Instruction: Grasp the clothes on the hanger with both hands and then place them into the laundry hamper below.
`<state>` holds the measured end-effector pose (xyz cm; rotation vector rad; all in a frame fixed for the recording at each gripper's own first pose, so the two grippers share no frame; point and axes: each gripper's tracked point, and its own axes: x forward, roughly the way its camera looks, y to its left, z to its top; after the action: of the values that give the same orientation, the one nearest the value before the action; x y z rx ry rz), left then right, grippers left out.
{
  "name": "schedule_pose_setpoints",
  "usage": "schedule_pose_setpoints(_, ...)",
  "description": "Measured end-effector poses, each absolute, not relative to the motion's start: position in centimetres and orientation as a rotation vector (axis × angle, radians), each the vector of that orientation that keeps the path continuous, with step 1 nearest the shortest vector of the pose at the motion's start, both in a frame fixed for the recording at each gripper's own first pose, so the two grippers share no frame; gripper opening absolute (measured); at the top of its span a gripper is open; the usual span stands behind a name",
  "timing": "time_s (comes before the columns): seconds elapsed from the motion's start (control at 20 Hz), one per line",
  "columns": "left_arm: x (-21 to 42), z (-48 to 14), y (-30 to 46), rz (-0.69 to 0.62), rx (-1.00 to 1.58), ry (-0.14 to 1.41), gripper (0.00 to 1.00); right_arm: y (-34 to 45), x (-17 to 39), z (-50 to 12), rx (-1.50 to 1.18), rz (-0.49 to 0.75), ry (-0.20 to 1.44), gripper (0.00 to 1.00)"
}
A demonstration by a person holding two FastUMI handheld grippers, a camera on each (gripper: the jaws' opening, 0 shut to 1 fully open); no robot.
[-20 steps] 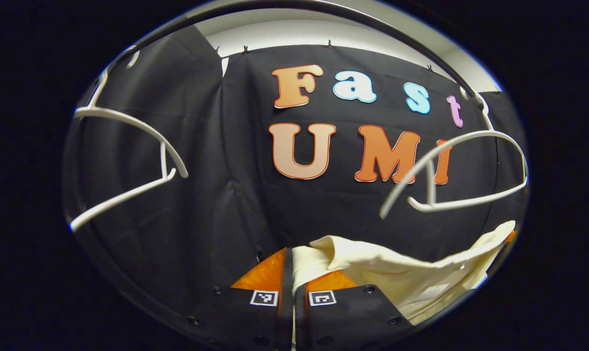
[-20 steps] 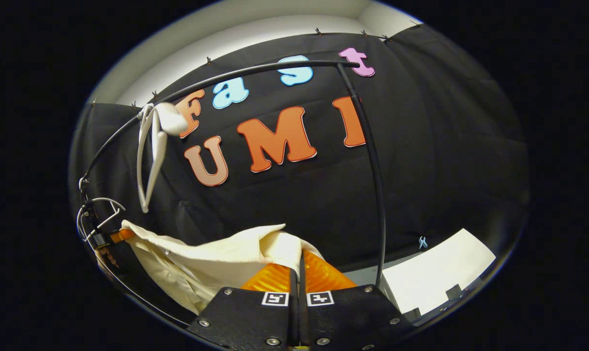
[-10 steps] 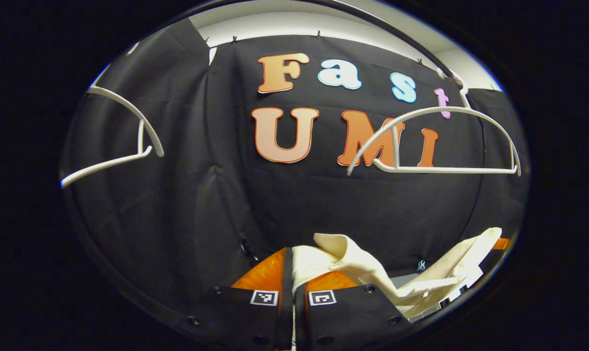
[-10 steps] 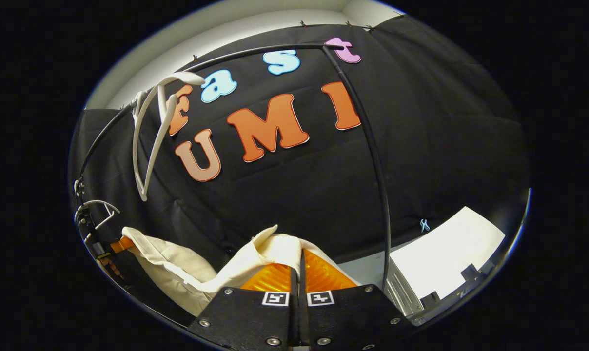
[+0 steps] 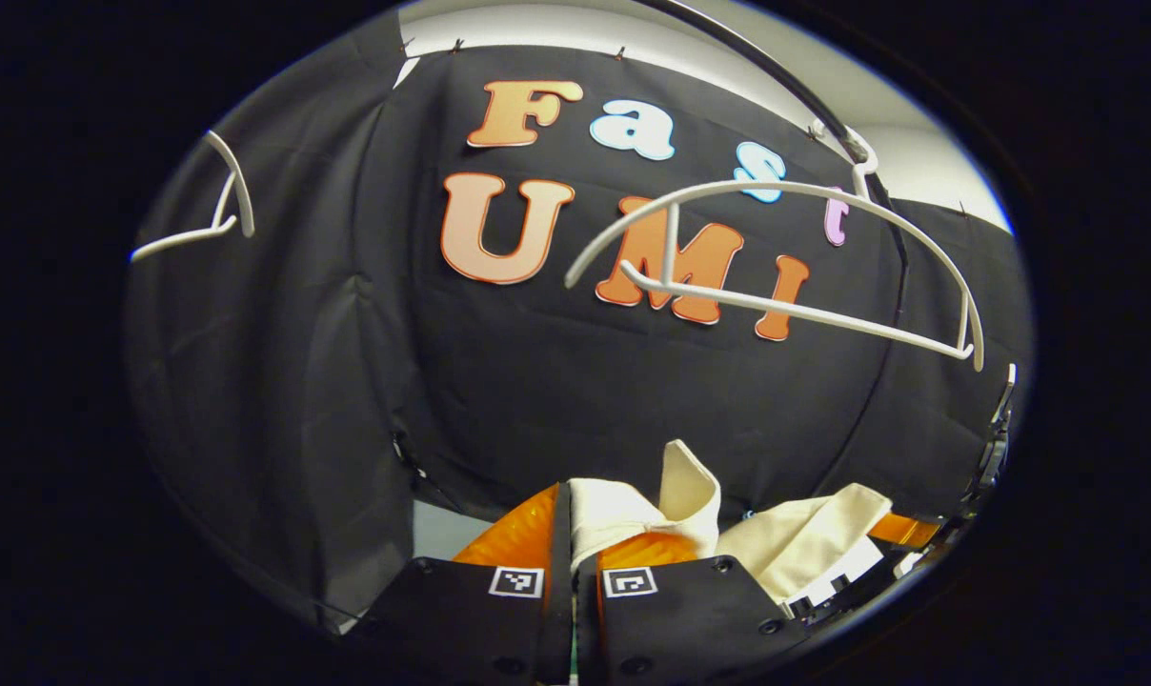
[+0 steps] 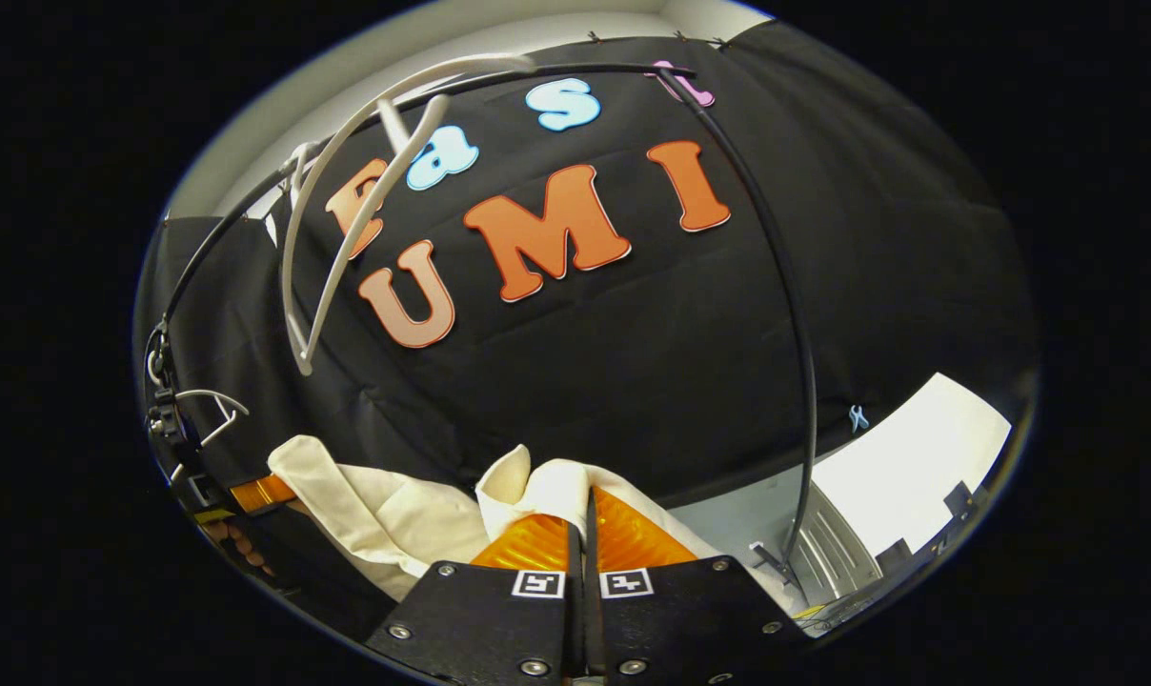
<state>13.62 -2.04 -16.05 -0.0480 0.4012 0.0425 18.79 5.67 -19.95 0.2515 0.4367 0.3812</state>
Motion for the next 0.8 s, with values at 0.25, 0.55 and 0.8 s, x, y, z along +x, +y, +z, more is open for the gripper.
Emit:
schedule_pose_setpoints(0.25, 14.1, -18.2, -4.1, -0.001, -0.027, 0.439, 0.09, 10.2, 18.3, -21.5, 0.215, 0.433, 0.458, 0.0)
schedule_pose_setpoints(0.55, 14.3, -21.3, -4.3, 0.025, -0.056, 0.513, 0.09, 13.5, 18.5, -23.8, 0.162, 0.444, 0.486, 0.0)
schedule_pose_setpoints(0.8, 13.9, -26.3, -2.6, 0.044, -0.087, 0.632, 0.09, 13.9, 18.3, -28.0, 0.097, 0.413, 0.537, 0.0)
